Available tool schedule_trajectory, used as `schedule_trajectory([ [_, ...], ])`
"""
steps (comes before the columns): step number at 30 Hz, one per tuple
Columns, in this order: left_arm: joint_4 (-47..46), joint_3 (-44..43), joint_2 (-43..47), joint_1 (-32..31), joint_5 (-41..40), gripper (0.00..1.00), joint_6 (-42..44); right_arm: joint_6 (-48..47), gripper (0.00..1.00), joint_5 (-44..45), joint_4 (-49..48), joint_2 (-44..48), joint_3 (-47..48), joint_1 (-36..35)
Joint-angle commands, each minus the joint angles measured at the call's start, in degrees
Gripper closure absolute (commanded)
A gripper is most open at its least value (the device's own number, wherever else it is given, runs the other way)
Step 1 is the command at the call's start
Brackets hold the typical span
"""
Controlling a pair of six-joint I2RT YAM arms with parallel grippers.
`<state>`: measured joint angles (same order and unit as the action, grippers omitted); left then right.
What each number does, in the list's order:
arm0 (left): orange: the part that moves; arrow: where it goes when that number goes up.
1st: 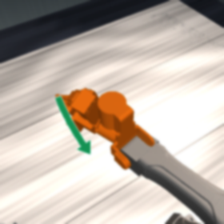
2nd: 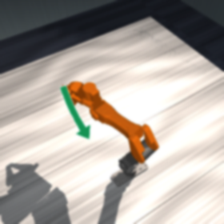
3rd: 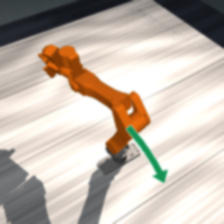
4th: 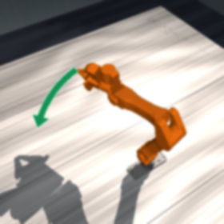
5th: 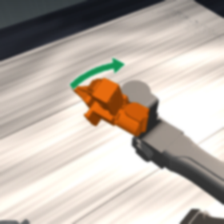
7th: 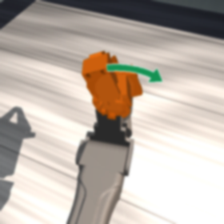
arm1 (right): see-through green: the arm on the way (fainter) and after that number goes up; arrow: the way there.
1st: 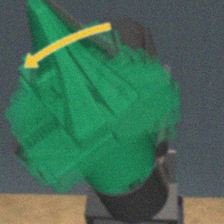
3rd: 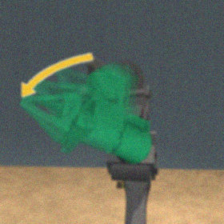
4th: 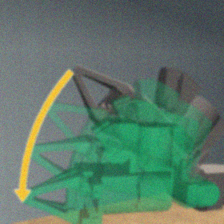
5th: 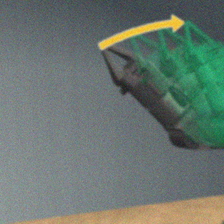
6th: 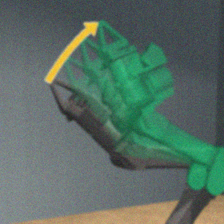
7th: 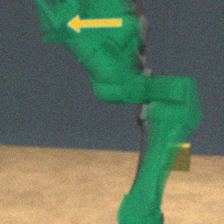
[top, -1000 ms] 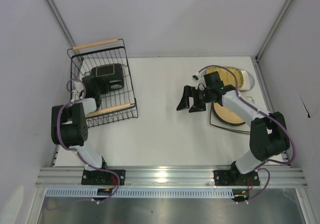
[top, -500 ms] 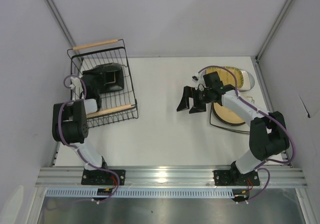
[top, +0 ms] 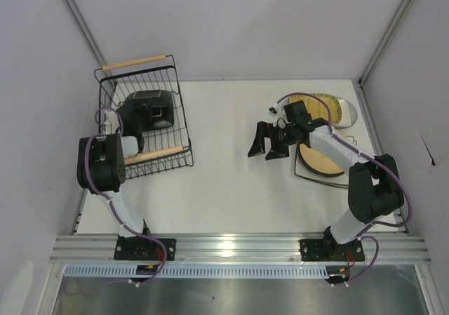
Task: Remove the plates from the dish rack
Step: Grab a plate with the left arm
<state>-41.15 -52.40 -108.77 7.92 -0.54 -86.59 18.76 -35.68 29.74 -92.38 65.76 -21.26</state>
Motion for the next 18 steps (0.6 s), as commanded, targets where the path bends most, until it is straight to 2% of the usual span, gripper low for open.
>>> schedule_trajectory([
  [1, -5.7, -3.2, -0.9, 0.2, 3.0, 1.00, 1.3, -0.7, 0.00, 0.2, 0.3, -0.4, 2.6, -0.5],
  [7, -7.4, -0.6, 0.3, 0.3, 5.0, 1.00, 0.5, -0.7, 0.00, 0.3, 0.2, -0.4, 2.4, -0.5],
  [11, -11.9, 3.1, 2.2, 0.2, 7.0, 1.00, -0.6, -0.7, 0.00, 0.1, 0.0, -0.6, 2.4, -0.5],
  [18, -17.7, 7.0, 9.8, 0.2, 8.5, 1.00, 1.6, -0.5, 0.00, 0.0, -0.6, -1.0, 2.4, -0.9],
])
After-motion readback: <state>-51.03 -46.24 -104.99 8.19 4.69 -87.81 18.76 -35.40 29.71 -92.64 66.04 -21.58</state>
